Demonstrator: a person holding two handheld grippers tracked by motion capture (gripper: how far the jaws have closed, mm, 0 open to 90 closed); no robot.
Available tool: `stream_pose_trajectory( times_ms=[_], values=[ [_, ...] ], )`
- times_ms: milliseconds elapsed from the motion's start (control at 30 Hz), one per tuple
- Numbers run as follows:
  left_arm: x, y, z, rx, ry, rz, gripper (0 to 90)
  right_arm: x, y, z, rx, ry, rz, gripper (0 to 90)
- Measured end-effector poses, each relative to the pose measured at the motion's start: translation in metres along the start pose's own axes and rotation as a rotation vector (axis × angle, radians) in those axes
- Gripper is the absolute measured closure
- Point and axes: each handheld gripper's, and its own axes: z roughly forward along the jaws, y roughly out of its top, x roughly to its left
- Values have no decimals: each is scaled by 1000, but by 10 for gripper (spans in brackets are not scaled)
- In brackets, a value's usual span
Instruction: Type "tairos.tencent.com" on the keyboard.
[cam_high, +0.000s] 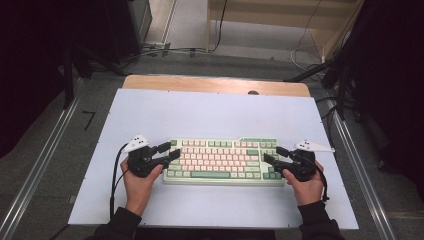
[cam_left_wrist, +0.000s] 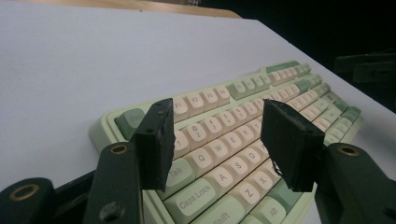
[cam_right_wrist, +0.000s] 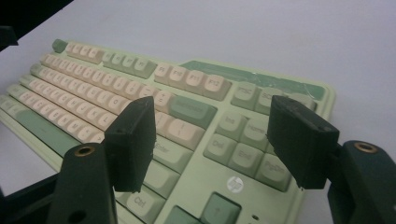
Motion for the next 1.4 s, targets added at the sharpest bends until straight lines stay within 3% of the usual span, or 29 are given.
stream_pose_trajectory(
  times_ms=[600,1000,1067,1100,1133,1233,1267,1400],
  values=[
    [0,-2,3,10,8,0,458,35,15,33,34,66,-87,312],
    [-2,-1,1,3,5,0,458,57,20,55,50,112,-116,350],
    [-2,-1,2,2,5,-2,458,61,21,58,61,124,-126,399],
    [-1,-2,3,6,4,1,458,65,21,61,67,137,-143,474],
    [-1,-2,3,10,6,0,458,65,21,61,67,137,-143,474],
    [-1,-2,2,11,8,-2,459,70,23,64,74,161,-150,643],
    [-2,-2,2,8,6,-3,459,73,24,67,86,171,-157,757],
    [-1,-2,3,10,4,-2,461,80,24,73,105,183,-176,851]
  ],
)
